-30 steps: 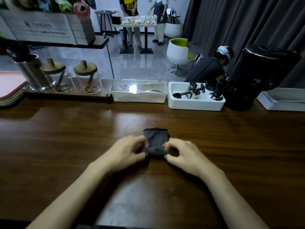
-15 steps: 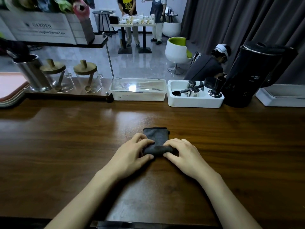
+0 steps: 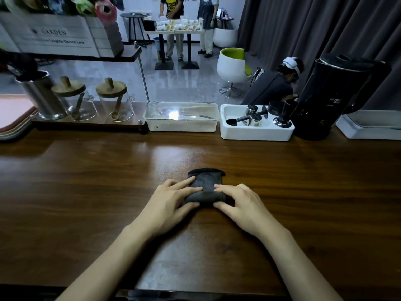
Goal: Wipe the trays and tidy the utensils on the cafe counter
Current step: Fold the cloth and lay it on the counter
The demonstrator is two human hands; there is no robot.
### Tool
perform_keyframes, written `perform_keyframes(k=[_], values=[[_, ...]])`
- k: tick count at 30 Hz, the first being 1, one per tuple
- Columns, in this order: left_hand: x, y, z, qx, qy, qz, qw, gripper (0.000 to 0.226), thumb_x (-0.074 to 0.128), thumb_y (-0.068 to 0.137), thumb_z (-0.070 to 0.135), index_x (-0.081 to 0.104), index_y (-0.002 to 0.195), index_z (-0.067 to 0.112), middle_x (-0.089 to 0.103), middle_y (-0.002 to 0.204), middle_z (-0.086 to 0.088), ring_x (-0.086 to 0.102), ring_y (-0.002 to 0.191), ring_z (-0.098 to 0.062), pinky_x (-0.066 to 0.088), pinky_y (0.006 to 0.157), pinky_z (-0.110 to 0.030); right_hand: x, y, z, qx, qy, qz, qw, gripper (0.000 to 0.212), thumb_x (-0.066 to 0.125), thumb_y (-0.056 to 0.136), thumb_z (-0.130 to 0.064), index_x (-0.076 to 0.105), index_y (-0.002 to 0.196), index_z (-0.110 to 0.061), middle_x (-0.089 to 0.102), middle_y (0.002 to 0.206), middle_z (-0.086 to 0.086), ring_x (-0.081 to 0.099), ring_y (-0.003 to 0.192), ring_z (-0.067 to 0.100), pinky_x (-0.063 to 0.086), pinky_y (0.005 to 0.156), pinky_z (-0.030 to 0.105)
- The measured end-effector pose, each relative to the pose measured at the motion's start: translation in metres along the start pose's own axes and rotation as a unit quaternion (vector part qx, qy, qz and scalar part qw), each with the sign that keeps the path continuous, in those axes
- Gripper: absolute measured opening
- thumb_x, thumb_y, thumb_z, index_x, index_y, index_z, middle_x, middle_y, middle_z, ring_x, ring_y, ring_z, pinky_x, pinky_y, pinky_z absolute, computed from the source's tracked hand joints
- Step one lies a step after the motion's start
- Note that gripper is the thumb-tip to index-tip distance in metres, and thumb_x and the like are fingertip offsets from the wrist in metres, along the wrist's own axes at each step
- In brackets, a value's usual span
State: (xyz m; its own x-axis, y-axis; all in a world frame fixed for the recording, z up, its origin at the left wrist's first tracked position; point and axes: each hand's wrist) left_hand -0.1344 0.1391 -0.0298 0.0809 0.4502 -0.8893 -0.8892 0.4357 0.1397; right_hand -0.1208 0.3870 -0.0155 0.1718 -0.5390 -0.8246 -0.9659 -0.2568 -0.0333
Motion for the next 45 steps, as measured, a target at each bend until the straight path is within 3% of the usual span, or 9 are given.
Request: perform_keyframes(k=[3,7,14,21,24,27,30,40,45], values=[[-0.005,0.003,0.004,-0.018,-0.070,0.025,0.997,0.053,0.044,0.088,0.070,0.072,0.116,0.035,0.064,0.134,0.018,0.053,0.105,-0.003,0.041,0.099,-0.027,-0.008,0.003,0.001,0.014,0.021,0.004,1.000,0.027,0.058,0.091,-0.061,0.060,0.114,-0.049,0.067,0.096,-0.014,0.059,0.091,0.004,0.051,0.079,0.032],[-0.006,0.012,0.012,-0.099,-0.142,0.064,0.983,0.044,0.051,0.085,0.070,0.058,0.074,0.028,0.064,0.075,0.009,0.058,0.076,-0.007,0.049,0.077,-0.041,-0.012,0.008,-0.002,0.037,0.052,0.038,0.997,0.033,0.053,0.086,-0.067,0.064,0.102,-0.040,0.070,0.085,-0.014,0.064,0.083,0.002,0.056,0.076,0.040],[-0.002,0.028,0.020,-0.201,-0.160,0.061,0.965,0.047,0.057,0.091,0.062,0.060,0.077,0.017,0.068,0.056,0.008,0.065,0.063,-0.007,0.054,0.072,-0.044,-0.006,0.024,-0.010,0.088,0.048,0.101,0.990,0.028,0.058,0.091,-0.060,0.062,0.095,-0.033,0.067,0.075,-0.010,0.063,0.076,0.010,0.055,0.069,0.037],[0.007,0.035,0.014,-0.232,-0.142,0.100,0.957,0.032,0.057,0.078,0.069,0.050,0.102,0.048,0.068,0.080,0.015,0.069,0.078,-0.011,0.055,0.081,-0.042,0.004,0.026,-0.015,0.097,0.040,0.121,0.987,0.031,0.060,0.095,-0.048,0.051,0.124,-0.042,0.059,0.080,-0.012,0.060,0.082,0.015,0.046,0.072,0.033],[0.007,0.033,0.015,-0.210,-0.153,0.132,0.957,0.027,0.068,0.084,0.057,0.054,0.106,0.048,0.059,0.102,0.021,0.066,0.078,-0.006,0.053,0.083,-0.038,0.005,0.021,-0.019,0.055,0.024,0.114,0.992,0.052,0.057,0.099,-0.037,0.038,0.147,-0.045,0.057,0.109,-0.011,0.055,0.105,0.015,0.047,0.086,0.033],[0.010,0.030,0.019,-0.153,-0.132,0.164,0.965,0.020,0.069,0.089,0.046,0.062,0.106,0.040,0.054,0.105,0.020,0.062,0.091,-0.006,0.053,0.081,-0.036,0.006,0.019,-0.018,-0.024,-0.007,0.135,0.991,0.053,0.059,0.099,-0.022,0.045,0.146,-0.041,0.039,0.150,-0.009,0.039,0.133,0.011,0.040,0.109,0.031],[0.013,0.027,0.021,-0.118,-0.082,0.163,0.976,0.022,0.055,0.093,0.053,0.066,0.104,0.037,0.057,0.102,0.019,0.060,0.096,-0.010,0.055,0.078,-0.039,0.007,0.019,-0.016,-0.082,-0.039,0.089,0.992,0.053,0.053,0.099,-0.011,0.052,0.144,-0.038,0.034,0.160,-0.011,0.025,0.148,0.009,0.028,0.120,0.031],[0.006,0.013,0.008,-0.063,-0.006,0.062,0.996,0.057,0.035,0.096,0.061,0.056,0.143,0.038,0.062,0.134,0.015,0.058,0.114,-0.017,0.048,0.097,-0.040,0.000,0.013,-0.014,-0.040,-0.039,0.000,0.998,0.054,0.045,0.101,-0.053,0.034,0.153,-0.044,0.029,0.161,-0.019,0.028,0.147,0.005,0.032,0.115,0.035],[0.007,0.011,0.004,-0.052,-0.021,0.062,0.997,0.061,0.036,0.095,0.063,0.043,0.152,0.042,0.049,0.152,0.011,0.045,0.137,-0.015,0.040,0.109,-0.039,0.006,0.011,-0.013,-0.046,-0.032,0.006,0.998,0.058,0.046,0.101,-0.055,0.030,0.155,-0.042,0.027,0.162,-0.018,0.025,0.149,0.006,0.031,0.116,0.034]])
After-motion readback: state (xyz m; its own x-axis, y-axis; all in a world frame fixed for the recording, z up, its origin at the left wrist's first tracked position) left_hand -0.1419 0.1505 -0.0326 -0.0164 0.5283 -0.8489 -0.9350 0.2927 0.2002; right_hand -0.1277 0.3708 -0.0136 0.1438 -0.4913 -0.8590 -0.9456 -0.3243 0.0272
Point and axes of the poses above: each hand's wrist, its own y-axis towards the middle knuckle, its own x-axis out of the palm, z = x × y
